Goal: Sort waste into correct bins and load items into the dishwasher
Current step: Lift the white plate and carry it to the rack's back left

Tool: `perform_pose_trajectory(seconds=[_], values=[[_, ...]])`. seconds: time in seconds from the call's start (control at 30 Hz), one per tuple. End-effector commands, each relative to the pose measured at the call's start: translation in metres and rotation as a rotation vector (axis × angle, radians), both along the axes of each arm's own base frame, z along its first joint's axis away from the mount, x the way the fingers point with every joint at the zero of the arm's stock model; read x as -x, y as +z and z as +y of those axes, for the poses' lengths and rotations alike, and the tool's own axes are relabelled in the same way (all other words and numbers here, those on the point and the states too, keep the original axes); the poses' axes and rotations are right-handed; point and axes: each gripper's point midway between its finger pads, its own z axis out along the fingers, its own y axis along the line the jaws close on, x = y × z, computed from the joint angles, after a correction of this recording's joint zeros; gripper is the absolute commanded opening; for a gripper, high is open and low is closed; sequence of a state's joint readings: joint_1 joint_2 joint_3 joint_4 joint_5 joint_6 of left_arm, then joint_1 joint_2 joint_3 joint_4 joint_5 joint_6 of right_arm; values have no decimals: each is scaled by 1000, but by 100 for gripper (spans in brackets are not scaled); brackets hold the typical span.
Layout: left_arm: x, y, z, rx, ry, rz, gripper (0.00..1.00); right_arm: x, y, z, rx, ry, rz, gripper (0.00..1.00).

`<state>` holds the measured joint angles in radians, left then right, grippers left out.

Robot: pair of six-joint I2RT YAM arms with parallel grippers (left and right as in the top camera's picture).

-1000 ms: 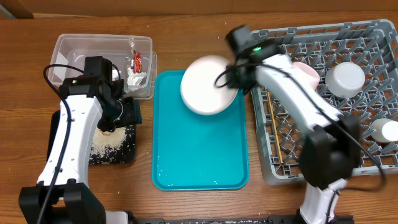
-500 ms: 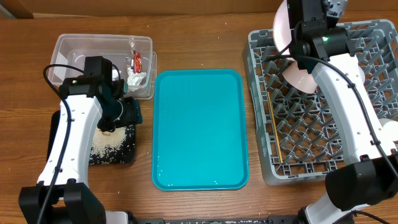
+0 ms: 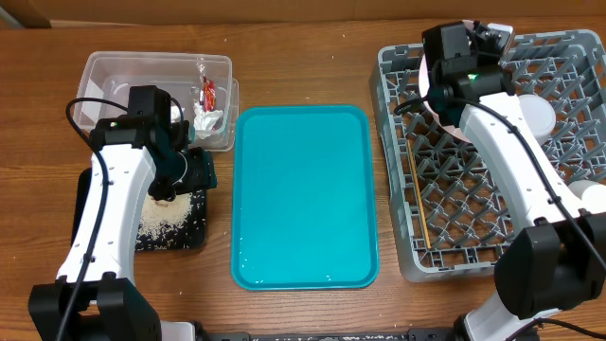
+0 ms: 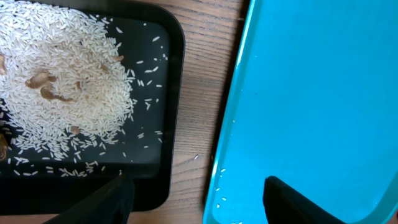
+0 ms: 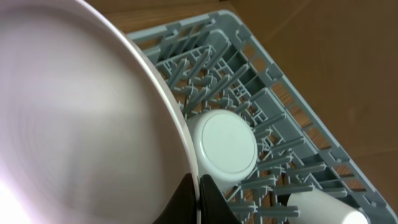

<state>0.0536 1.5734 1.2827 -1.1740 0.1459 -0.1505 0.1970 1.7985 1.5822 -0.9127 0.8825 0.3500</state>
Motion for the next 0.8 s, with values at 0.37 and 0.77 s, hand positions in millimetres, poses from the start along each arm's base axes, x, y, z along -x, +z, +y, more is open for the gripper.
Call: perform_pose_trajectory(seconds=[0.37,0.77], values=[[0,-2,-3,10,6,6,69,4,-22,43,-109,109,65,13],[0,-2,-2,9,5,6,69,30,1,57,-325,128,21,48]])
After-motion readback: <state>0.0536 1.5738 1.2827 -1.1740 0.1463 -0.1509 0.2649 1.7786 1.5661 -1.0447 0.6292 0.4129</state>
